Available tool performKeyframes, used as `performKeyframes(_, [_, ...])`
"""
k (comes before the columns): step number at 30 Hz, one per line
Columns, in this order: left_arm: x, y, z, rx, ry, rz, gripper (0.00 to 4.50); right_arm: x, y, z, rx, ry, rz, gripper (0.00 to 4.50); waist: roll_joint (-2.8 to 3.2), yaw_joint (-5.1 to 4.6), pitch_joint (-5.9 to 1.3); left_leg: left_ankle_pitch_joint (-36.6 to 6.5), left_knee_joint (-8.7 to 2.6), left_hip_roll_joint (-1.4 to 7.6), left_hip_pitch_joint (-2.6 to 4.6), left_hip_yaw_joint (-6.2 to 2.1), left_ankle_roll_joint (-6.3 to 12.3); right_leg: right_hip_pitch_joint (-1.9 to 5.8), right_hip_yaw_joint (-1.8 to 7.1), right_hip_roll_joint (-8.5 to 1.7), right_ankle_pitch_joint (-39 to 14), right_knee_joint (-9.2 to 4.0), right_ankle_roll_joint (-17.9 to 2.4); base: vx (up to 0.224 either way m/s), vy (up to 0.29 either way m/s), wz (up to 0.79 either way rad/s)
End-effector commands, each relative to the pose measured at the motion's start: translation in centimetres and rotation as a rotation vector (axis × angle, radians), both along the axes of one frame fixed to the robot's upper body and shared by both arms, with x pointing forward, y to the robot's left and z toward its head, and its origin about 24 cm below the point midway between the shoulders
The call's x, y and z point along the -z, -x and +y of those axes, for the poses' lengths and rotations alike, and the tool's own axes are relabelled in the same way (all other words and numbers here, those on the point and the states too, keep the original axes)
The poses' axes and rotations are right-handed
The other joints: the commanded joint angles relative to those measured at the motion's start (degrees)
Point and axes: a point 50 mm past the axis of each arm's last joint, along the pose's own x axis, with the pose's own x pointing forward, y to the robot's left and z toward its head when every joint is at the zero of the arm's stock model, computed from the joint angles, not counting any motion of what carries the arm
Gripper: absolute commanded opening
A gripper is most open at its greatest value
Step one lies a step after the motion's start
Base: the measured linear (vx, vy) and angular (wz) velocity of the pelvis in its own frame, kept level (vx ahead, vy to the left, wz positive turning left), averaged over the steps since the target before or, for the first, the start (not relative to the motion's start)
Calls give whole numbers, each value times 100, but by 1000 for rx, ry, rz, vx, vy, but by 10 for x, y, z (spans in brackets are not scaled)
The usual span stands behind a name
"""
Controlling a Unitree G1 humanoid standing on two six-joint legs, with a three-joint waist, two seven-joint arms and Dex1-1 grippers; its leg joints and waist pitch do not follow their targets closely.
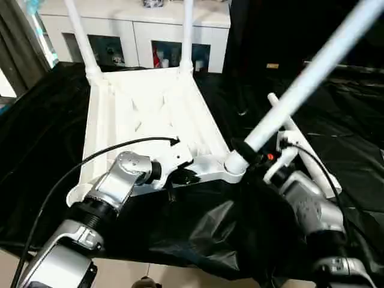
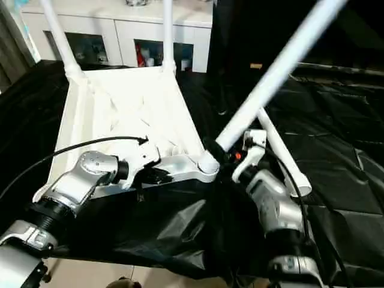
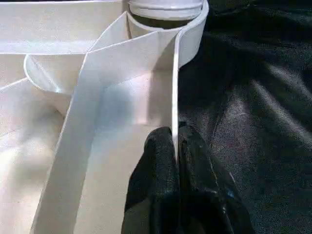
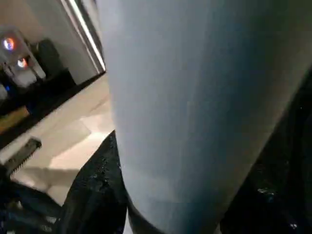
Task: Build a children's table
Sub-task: Insert table leg to table base
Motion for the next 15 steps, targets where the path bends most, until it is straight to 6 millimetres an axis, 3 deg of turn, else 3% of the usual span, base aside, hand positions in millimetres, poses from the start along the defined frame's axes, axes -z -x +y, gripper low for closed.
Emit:
performKeyframes(1, [-18,-13,11,-62,13,-82,0,32,17,0,-47,124,136,191,1,69,-381,-1766,-440,178,88,-74,-29,249,223,-355,-1753,-539,-1027,0,0,0])
performKeyframes(8, [-16,-11,10,-44,7,-82,0,24,11,2,-151,307,80,191,-45,59,-375,-1715,-436,184,80,-74,23,242,228,-359,-1880,-547,-969,0,0,0])
performKeyframes(9, [-15,-8,10,-25,10,-82,0,22,7,2,-163,324,78,191,-98,54,-372,-1709,-436,182,75,-63,46,242,228,-356,-1882,-556,-966,0,0,0])
performKeyframes(11, [-14,-6,10,-14,13,-79,0,21,5,3,-174,332,78,191,-63,50,-367,-1731,-440,182,70,-76,41,239,222,-365,-1987,-551,-955,0,0,0])
performKeyframes(13, [-14,-3,10,7,19,-78,0,20,2,4,-202,338,92,191,-123,30,-363,-1765,-442,186,65,-77,48,237,222,-377,-2122,-561,-920,0,0,0])
performKeyframes(15, [-14,-2,10,13,20,-74,0,20,1,5,-215,339,98,191,-114,26,-358,-1784,-452,190,61,-87,34,236,218,-378,-2200,-563,-883,0,0,0])
